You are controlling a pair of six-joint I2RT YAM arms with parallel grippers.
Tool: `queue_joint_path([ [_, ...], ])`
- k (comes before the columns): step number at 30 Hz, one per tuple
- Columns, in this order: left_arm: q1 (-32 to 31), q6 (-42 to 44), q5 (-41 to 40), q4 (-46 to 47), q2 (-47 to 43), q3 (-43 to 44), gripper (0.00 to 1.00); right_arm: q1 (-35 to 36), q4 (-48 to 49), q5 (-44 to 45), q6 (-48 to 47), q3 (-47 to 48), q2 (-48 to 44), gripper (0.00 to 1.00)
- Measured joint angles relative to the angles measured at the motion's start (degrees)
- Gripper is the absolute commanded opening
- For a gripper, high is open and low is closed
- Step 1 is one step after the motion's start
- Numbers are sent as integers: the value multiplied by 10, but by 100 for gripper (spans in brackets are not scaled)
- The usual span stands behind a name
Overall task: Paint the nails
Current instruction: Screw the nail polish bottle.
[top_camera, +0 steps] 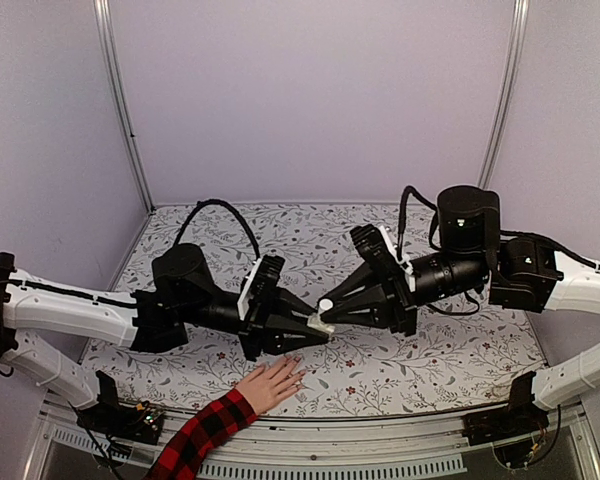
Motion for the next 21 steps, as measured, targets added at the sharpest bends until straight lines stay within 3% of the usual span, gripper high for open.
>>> queue_joint_path([
  [21,-1,25,-336,-2,-17,-21,0,-7,99,257,122,-8,46,3],
])
